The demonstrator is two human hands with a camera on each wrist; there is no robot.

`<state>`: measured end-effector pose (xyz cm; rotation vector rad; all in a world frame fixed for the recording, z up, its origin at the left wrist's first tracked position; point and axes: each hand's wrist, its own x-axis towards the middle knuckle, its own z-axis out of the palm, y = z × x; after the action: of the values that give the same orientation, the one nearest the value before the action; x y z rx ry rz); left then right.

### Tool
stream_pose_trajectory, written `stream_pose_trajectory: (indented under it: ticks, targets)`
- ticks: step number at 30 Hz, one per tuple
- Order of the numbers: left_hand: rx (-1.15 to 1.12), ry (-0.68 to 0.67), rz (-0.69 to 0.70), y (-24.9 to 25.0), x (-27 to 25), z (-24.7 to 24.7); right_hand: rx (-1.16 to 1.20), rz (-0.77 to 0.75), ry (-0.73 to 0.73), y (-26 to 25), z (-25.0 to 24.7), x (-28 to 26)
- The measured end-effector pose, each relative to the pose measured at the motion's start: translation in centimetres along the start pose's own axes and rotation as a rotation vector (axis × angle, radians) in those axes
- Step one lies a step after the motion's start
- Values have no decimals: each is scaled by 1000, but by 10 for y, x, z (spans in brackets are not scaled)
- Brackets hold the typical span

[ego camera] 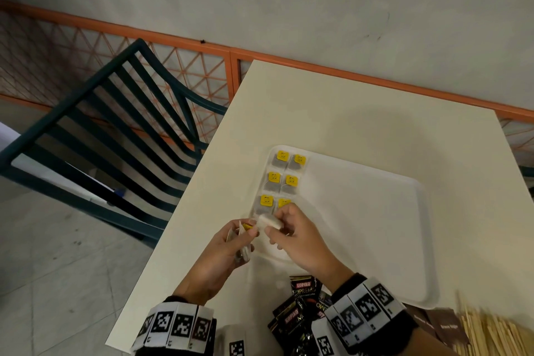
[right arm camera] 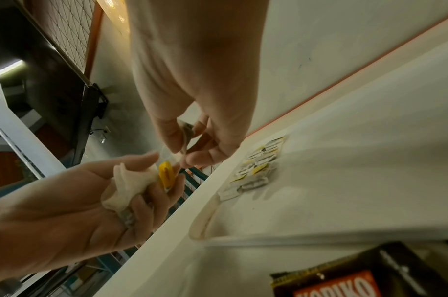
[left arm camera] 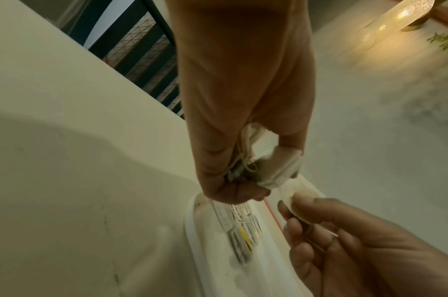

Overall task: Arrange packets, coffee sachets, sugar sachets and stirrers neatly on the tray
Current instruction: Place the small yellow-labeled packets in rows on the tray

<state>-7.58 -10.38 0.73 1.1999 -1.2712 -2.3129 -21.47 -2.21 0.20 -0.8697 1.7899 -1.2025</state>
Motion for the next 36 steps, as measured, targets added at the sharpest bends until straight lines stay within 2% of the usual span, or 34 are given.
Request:
stream_pose_trajectory:
  ticks: [5, 8, 11, 14, 18, 22, 25, 28, 32, 36]
  targets:
    - [3, 73, -41, -3, -3, -2, -11, -33, 54, 0, -3, -3]
    - [-8, 38, -7, 0, -9, 2, -4, -43, -24, -2, -3, -7]
    - [91, -3, 47, 3, -12, 2, -60, -23, -166, -6, -5, -11]
    - [166, 4, 28, 4, -13, -2, -96, 12, -232, -9, -9, -12]
    - [110, -9, 14, 3, -12, -9, 32, 56, -221, -12, -14, -12]
    - [13, -38, 55, 0, -16, -13, -136, -46, -126, -10, -16, -12]
    - [-111, -14, 39, -1, -18, -13, -106, -102, -71, -9, -14, -14]
    - [-2, 55, -8, -3, -17, -12, -79, -126, -58, -8, -11, -15]
    - [79, -30, -56, -6, -16, -8, -96, -176, -57, -6, -7, -16]
    - [99, -29, -45, -10, -14, -6, -58, -98, -107, 4, -3, -14]
